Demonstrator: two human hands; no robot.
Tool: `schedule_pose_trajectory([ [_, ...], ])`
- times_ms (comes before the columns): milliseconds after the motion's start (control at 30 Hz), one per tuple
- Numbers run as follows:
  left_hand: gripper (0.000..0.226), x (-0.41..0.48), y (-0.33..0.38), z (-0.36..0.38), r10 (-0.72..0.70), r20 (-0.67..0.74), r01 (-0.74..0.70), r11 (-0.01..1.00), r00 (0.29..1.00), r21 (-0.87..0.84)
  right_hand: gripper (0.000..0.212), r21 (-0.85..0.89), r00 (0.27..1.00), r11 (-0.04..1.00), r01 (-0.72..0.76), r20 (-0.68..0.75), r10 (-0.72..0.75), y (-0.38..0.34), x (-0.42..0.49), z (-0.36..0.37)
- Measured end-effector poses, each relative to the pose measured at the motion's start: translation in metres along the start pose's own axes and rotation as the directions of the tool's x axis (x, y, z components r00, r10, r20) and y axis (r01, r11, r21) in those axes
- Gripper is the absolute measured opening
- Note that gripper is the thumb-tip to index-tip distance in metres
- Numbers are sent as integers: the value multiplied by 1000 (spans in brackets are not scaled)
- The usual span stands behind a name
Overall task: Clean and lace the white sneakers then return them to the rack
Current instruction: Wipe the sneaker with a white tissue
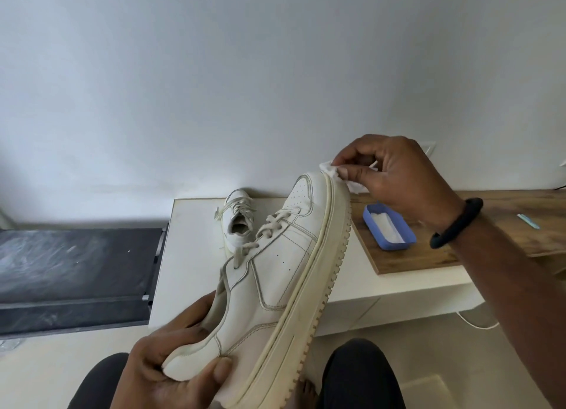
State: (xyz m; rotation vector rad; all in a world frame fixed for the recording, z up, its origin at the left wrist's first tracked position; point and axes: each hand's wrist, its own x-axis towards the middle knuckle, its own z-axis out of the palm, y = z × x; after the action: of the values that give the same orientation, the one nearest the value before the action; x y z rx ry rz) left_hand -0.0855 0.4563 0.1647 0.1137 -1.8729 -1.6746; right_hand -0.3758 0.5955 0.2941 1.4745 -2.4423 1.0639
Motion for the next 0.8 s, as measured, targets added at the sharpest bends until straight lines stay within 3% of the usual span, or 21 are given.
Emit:
schedule_pose_trajectory([
  [133, 35, 2, -3, 5, 3, -18, -3, 1000, 1000, -1, 8, -36, 999, 998, 45, -4, -45, -7, -7, 4],
  [233, 11, -3, -7, 9, -129, -107, 115, 985, 986, -129, 10, -114, 986, 981, 159, 70, -151, -22, -29, 11],
  [333, 8, -1, 0, 13, -233, -123, 210, 962, 965, -175, 9, -173, 961, 948, 268, 121, -250, -36, -58, 28],
  [400, 23, 0, 2, 14, -286, -126, 257, 943, 950, -211, 9, -207, 945, 924, 321, 131, -299, -43, -75, 40],
  [500, 12, 0, 4, 16, -337, -130, 299, 923, 933, -243, 10, -245, 950, 918, 312, 95, -297, -43, -80, 46],
  [633, 12, 1, 8, 22, -395, -140, 351, 899, 908, -261, 10, -210, 970, 947, 241, 29, -240, -44, -77, 50],
  [733, 17, 4, 15, 26, -432, -104, 381, 868, 896, -319, 13, -132, 965, 959, 251, 114, -236, -55, -91, 59],
  [800, 38, 3, 7, 24, -447, -95, 398, 860, 890, -320, 14, -74, 952, 963, 258, 188, -240, -61, -102, 62],
])
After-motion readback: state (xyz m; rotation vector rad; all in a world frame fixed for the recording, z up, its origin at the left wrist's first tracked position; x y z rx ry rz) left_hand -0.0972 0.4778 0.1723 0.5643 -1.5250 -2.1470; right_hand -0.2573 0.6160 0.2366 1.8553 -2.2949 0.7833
